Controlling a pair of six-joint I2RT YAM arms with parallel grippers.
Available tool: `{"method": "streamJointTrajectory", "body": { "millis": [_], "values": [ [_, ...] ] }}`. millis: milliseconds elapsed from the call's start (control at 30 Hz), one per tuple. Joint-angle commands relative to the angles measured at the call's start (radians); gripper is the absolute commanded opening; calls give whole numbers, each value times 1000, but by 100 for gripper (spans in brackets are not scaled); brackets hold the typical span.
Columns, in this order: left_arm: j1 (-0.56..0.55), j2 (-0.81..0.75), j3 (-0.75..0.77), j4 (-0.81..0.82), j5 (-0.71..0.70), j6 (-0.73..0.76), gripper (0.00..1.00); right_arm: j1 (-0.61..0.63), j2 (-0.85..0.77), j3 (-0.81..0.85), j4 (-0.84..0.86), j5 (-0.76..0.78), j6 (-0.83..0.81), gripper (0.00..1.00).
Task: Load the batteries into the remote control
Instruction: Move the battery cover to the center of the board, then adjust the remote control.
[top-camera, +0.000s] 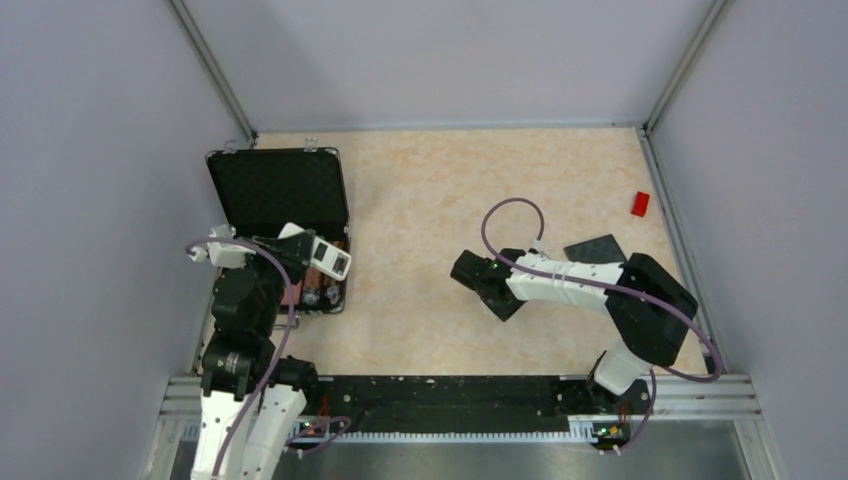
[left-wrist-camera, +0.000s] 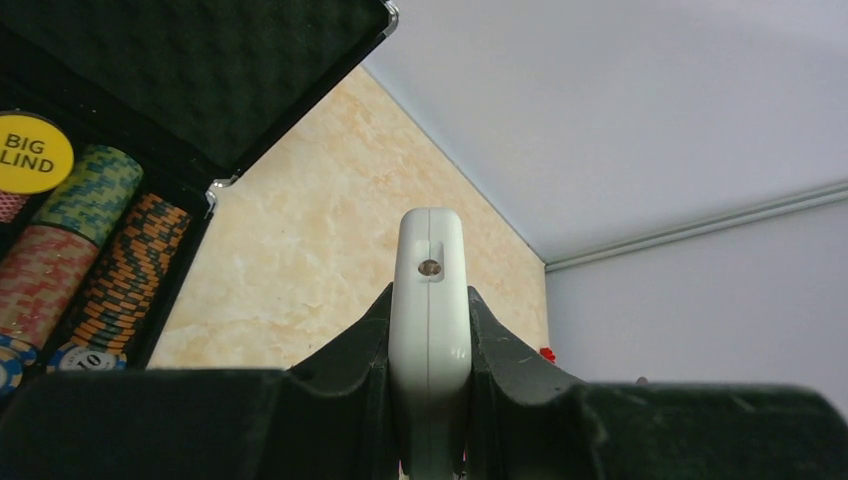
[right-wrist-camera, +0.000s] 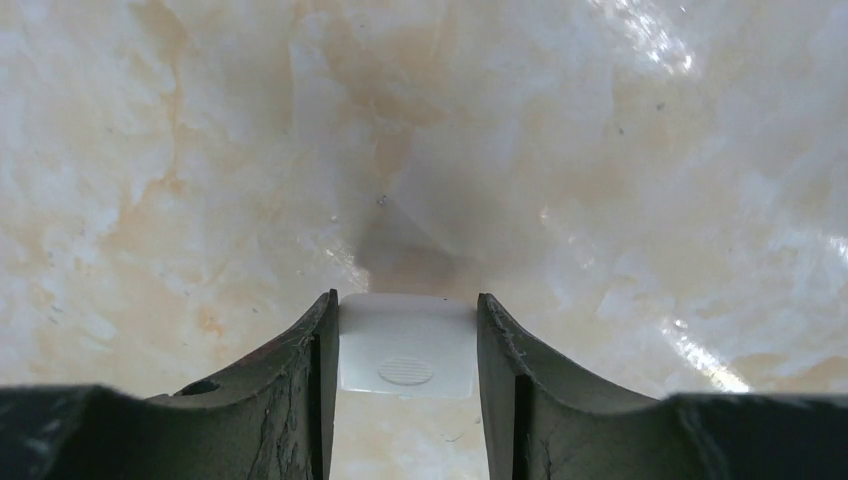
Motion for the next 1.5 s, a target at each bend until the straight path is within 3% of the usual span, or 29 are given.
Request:
{"method": "streamJointTrajectory", "body": {
  "millis": [0,200,300,367,433,500,567,633,733,867,1033,1467],
  "values": [
    [0,-7,-5,136,49,-34,0,7,-42,17,-84,-26,378,42],
    [0,-22,-49,171,71,-52,0,-3,16,55,-100,-42,480,62],
    [0,-28,-72,197,79,-58,0,-2,-5,103,-126,-28,431,82],
    [0,-28,-95,223,127,-78,0,-3,-58,121,-132,-2,362,88],
    [0,-29,-122,263,150,-93,0,-2,-129,127,-102,31,237,89],
    [0,-24,-141,302,176,-116,0,-9,-238,81,87,44,-123,89],
    [0,-12,-154,340,208,-156,0,-31,-371,-12,387,-84,-486,88],
    [0,2,-168,378,234,-238,0,-49,-503,-112,646,-267,-718,88],
    [-2,22,-185,483,276,-343,0,-58,-632,-173,853,-443,-857,90],
    [-2,58,-168,497,274,-453,0,-59,-604,-100,977,-613,-908,93],
    [-3,125,-140,529,312,-550,0,-53,-436,-11,1264,-748,-830,93],
    [-6,169,-128,614,321,-637,0,-48,-125,169,1448,-900,-641,91]
  ]
}}
